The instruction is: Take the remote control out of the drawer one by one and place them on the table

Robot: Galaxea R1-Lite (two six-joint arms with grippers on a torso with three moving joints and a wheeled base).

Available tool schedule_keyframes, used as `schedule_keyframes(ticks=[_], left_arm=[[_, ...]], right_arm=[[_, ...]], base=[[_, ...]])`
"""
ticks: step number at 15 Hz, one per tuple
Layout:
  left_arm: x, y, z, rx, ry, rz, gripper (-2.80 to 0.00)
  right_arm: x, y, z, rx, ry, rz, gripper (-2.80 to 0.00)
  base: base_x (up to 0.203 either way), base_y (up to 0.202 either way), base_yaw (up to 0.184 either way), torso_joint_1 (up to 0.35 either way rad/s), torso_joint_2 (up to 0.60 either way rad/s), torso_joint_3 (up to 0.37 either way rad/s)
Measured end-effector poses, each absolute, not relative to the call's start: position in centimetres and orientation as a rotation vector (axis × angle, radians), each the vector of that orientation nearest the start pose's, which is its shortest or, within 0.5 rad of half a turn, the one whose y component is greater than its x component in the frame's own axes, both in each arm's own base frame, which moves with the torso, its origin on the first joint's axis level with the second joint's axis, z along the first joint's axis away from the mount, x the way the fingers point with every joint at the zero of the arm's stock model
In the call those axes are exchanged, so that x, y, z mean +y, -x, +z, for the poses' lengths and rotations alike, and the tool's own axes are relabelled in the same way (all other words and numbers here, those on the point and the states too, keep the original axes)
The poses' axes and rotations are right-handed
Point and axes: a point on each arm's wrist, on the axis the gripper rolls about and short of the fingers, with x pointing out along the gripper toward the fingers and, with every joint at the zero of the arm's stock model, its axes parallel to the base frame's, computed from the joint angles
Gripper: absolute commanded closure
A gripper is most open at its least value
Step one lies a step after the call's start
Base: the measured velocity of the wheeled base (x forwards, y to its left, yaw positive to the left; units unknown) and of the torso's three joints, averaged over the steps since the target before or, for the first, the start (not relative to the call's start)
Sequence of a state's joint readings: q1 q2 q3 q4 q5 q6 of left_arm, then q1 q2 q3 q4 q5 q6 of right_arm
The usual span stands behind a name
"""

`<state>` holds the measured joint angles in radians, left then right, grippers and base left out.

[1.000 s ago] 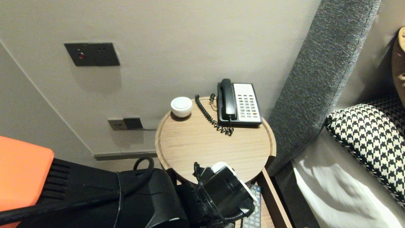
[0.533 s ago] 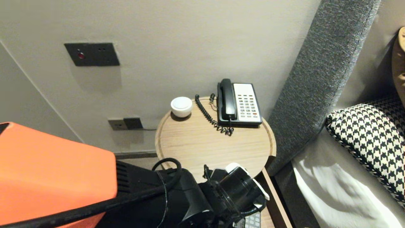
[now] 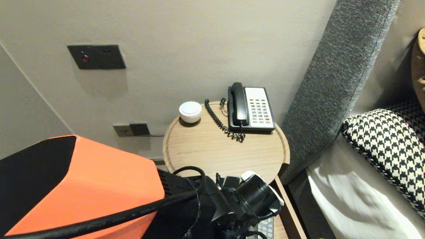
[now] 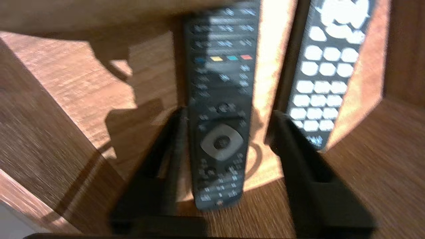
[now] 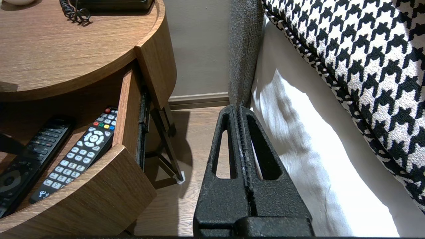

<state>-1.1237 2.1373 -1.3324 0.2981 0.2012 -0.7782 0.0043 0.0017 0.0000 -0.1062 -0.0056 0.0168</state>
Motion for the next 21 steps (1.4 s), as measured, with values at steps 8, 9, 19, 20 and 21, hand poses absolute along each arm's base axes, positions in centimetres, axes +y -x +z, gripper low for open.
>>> schedule_keyframes(ticks=[8, 9, 19, 20, 21], left_arm=[[-34.1, -18.5, 6.7, 1.09, -0.027, -0.291, -2.8], [-34.2, -18.6, 6.6, 1.091, -0.028, -0.289, -2.8], [-35.0, -19.1, 7.0, 1.085, 0.001, -0.303, -2.8], [-35.1, -19.1, 6.9, 1.085, 0.003, -0.302, -2.8], [-35.1, -19.1, 6.7, 1.086, 0.002, -0.3, -2.8]], right_arm=[[0.0, 2.3, 8.6, -0.105, -0.017, -0.001, 0.0], [0.0, 2.3, 8.6, -0.104, -0.017, -0.001, 0.0], [0.0, 2.3, 8.6, -0.105, -0.017, -0.001, 0.0], [0.0, 2.3, 8.6, -0.105, -0.017, -0.001, 0.0], [0.0, 2.3, 8.6, -0.105, -0.017, -0.001, 0.0]], base=[[0.0, 0.0, 0.0, 0.0, 0.0, 0.0], [0.0, 0.0, 0.0, 0.0, 0.0, 0.0], [0.0, 0.0, 0.0, 0.0, 0.0, 0.0], [0.0, 0.0, 0.0, 0.0, 0.0, 0.0], [0.0, 0.0, 0.0, 0.0, 0.0, 0.0]])
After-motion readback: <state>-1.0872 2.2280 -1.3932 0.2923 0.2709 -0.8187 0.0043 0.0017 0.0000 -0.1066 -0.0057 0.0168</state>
